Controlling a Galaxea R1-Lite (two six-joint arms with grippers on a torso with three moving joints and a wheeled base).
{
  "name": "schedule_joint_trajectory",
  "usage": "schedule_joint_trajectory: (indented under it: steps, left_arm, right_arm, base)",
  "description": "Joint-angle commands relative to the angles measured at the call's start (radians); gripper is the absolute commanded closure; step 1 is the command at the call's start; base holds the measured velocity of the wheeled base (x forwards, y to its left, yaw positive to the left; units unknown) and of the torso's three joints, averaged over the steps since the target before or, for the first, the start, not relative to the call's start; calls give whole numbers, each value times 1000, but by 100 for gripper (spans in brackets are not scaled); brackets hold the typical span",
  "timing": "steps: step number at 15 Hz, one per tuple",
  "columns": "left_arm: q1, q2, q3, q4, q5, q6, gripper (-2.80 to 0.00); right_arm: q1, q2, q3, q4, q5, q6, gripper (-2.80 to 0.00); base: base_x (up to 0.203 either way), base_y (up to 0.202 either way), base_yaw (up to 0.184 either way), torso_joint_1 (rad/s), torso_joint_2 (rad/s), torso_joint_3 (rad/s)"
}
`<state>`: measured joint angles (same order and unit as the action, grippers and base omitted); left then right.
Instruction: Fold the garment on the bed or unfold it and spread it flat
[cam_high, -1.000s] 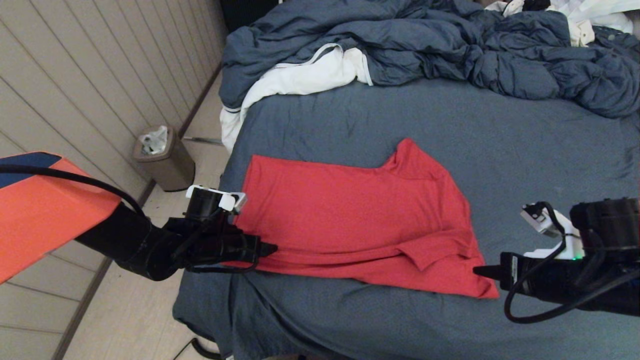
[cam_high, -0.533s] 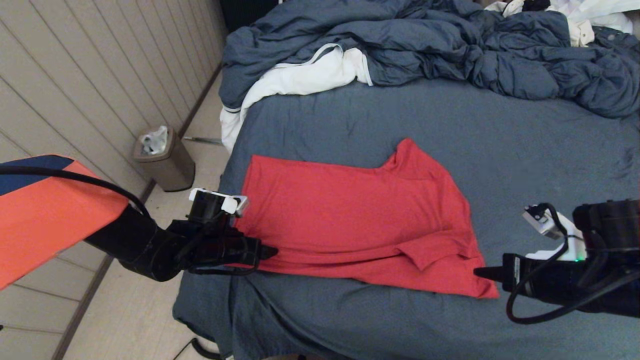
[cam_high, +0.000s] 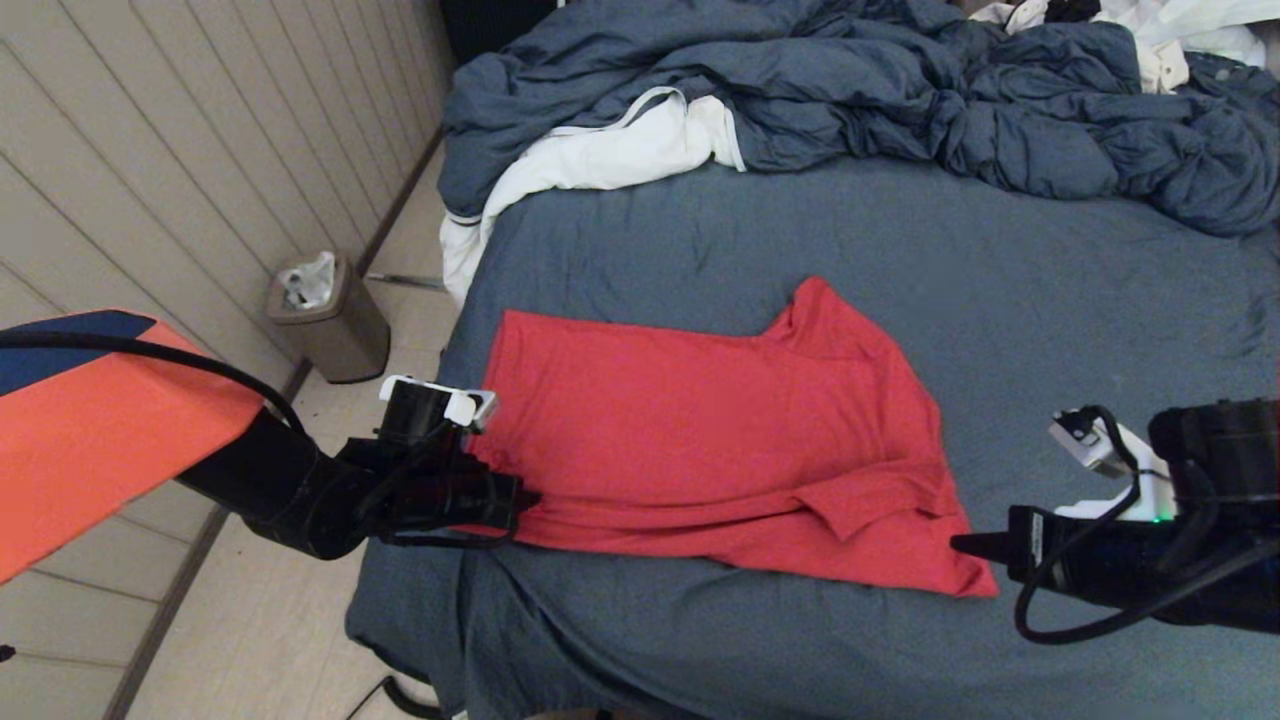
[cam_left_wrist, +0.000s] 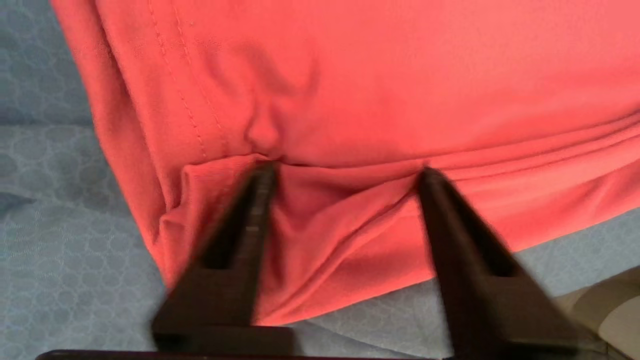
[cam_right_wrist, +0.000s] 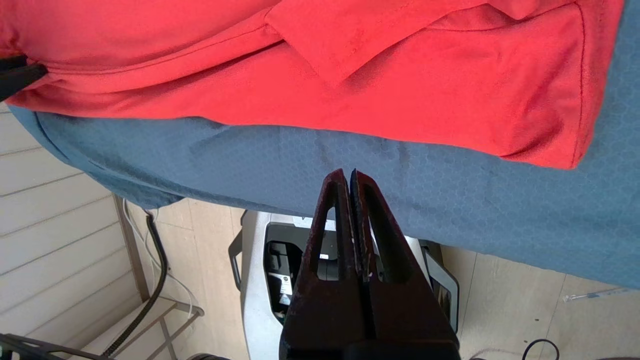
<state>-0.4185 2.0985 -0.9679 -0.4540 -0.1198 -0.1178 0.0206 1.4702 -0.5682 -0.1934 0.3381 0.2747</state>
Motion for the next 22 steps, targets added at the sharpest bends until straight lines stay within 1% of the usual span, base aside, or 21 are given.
schedule_joint_trajectory:
  steps: [1, 10, 12, 14, 17, 18, 19, 20, 21, 22]
  left_arm:
    - [0, 0, -2, -3, -1, 0, 0]
    - [0, -21, -22, 6, 0, 1, 0]
    - [7, -31, -100, 27, 16, 1, 0]
    - [21, -32, -147, 68, 21, 0, 0]
    - [25, -40, -132, 70, 23, 2, 0]
    - [29, -55, -106, 67, 23, 21, 0]
    - [33, -76, -46, 64, 22, 63, 0]
    - [36, -103, 2, 61, 22, 131, -76]
    - [37, -112, 21, 60, 21, 188, -280]
    - [38, -117, 35, 60, 22, 231, -280]
  right_arm:
    - [1, 2, -1, -1, 2, 1, 0]
    - [-1, 16, 1, -26, 1, 3, 0]
    - [-1, 16, -1, -26, 1, 3, 0]
    - [-1, 18, -1, -26, 1, 3, 0]
    - [0, 16, 1, -26, 1, 3, 0]
    - [1, 16, 5, -26, 1, 3, 0]
    - [0, 12, 16, -27, 2, 3, 0]
    - [-1, 12, 19, -27, 2, 3, 0]
    - [-2, 15, 24, -31, 4, 3, 0]
    - [-8, 16, 27, -38, 7, 3, 0]
  base:
    - [0, 0, 0, 0, 0, 0]
    - [0, 0, 0, 0, 0, 0]
    - [0, 0, 0, 0, 0, 0]
    - [0, 0, 0, 0, 0, 0]
    - [0, 0, 0, 0, 0, 0]
    - [0, 0, 0, 0, 0, 0]
    - [0, 0, 0, 0, 0, 0]
    - [0, 0, 0, 0, 0, 0]
    - [0, 0, 0, 0, 0, 0]
    - [0, 0, 0, 0, 0, 0]
